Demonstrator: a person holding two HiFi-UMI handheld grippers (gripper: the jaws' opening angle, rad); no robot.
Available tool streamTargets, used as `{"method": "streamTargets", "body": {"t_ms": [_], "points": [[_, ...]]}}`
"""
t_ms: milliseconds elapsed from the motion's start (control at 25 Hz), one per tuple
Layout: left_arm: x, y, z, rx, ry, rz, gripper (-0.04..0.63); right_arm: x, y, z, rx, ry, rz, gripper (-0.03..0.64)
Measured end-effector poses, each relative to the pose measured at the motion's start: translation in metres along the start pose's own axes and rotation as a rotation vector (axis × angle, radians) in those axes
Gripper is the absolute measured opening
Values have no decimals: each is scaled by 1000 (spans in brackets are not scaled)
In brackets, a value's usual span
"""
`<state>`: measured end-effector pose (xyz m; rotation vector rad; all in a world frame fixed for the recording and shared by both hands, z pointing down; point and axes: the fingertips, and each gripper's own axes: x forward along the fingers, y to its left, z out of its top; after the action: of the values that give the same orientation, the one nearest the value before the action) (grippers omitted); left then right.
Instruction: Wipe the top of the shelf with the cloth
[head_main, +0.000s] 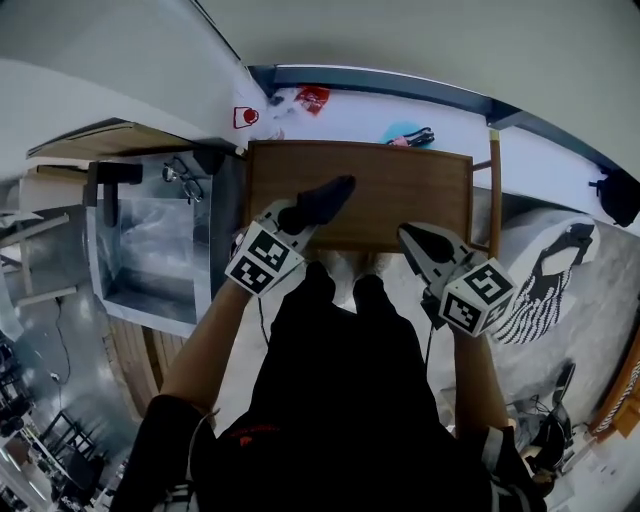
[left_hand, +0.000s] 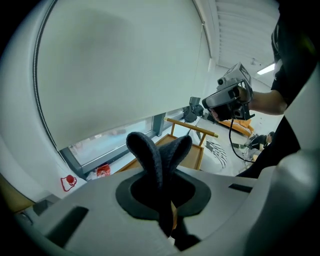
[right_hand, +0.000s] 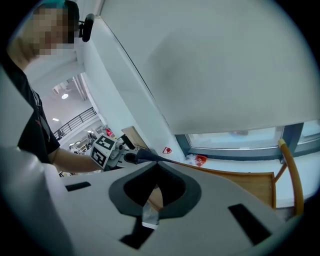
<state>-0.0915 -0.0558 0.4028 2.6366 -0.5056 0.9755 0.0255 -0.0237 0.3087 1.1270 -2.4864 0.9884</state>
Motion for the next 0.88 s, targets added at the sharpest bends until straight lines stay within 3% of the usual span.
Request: {"method": "streamTargets", "body": {"t_ms": [520, 880], "points": [[-87, 27, 72, 14, -223, 97, 37, 25, 51, 44, -147, -29, 32, 5], [-125, 29, 97, -6, -319, 129, 37, 28, 71, 77, -237, -75, 43, 5]]}}
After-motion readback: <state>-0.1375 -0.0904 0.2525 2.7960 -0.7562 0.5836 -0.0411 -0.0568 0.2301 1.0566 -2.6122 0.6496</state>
